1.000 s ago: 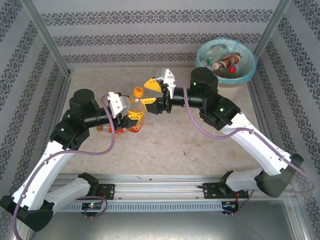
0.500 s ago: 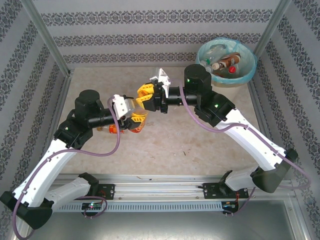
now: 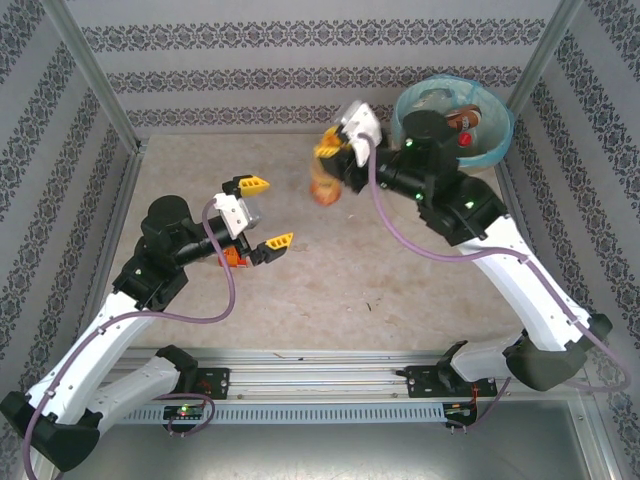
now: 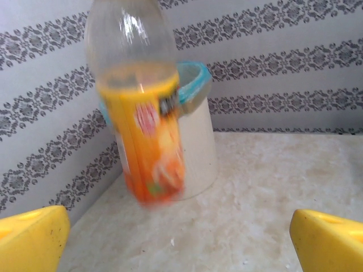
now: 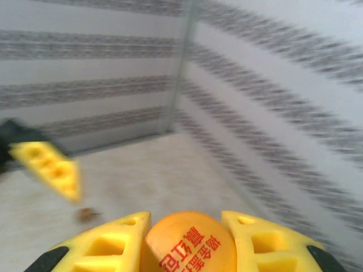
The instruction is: Put the plastic bottles in the bin
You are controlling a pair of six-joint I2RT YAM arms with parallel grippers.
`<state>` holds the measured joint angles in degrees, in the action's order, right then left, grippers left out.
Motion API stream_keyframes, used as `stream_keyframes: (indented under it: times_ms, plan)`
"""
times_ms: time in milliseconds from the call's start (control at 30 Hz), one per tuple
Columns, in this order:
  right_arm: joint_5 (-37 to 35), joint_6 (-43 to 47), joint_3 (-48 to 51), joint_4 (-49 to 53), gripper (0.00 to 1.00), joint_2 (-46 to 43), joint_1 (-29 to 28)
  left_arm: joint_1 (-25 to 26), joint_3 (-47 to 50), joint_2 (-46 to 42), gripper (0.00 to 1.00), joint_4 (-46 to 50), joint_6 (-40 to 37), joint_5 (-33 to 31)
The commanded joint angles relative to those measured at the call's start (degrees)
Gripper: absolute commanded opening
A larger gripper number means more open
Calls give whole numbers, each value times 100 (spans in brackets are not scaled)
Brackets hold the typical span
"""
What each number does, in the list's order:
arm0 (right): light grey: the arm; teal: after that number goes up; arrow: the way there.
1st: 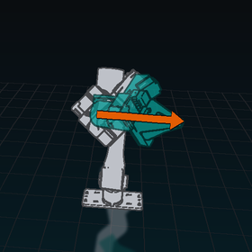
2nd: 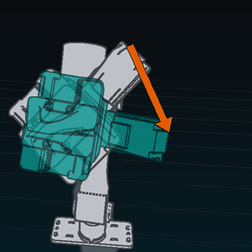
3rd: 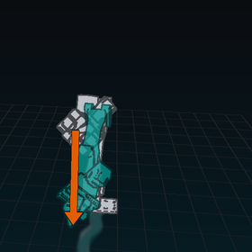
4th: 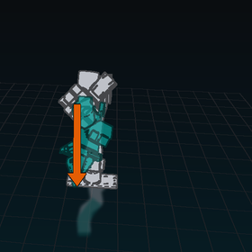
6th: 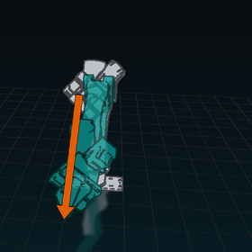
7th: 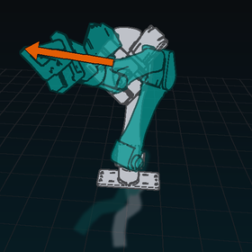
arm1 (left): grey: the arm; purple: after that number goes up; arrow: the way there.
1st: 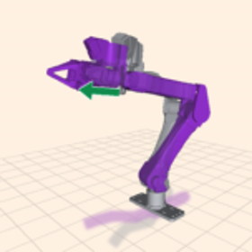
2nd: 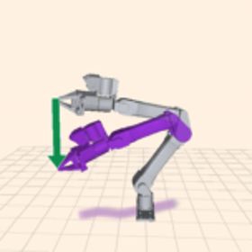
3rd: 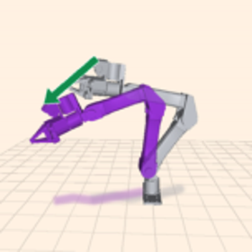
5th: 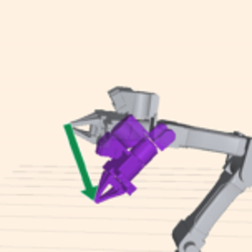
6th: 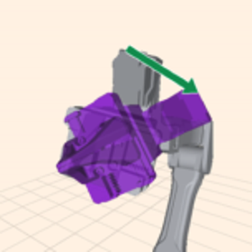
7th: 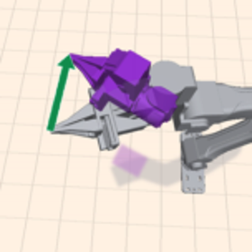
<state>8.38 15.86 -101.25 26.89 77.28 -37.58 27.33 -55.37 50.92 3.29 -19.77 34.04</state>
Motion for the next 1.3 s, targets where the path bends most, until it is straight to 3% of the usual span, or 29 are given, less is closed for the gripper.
stream_keyframes:
  times_ms: [0, 133, 300, 433, 567, 767, 967, 1267]
  plan:
    - [-1856, 1156, -527, 118, 15, -26, 365, 53, 53, 89, 100, -651, 193, -84]
    - [-2313, 1971, -1035, -169, 15, 382, 1053, 53, 140, 190, 100, -802, 142, -13]
    - [-2654, 2340, -1337, -455, 16, 1092, 2040, 53, 257, 194, 100, -880, 139, -65]
    - [-2296, 1646, -1327, -484, 16, 1461, 2786, 53, 408, 80, 100, -915, 119, -157]
    - [-2374, 1292, -982, -778, 15, 1606, 3230, 53, 493, 15, 100, -833, 63, -217]
    - [-2229, 802, -289, -1291, 15, 1546, 3525, 53, 548, 53, 100, -768, -26, -212]
    - [-1895, -221, 3, -1163, 16, 1732, 3971, 53, 636, 110, 100, -821, -27, -187]
    - [-1612, -1164, 1213, -1272, 16, 1906, 4476, 53, 738, 103, 100, -769, -153, -213]
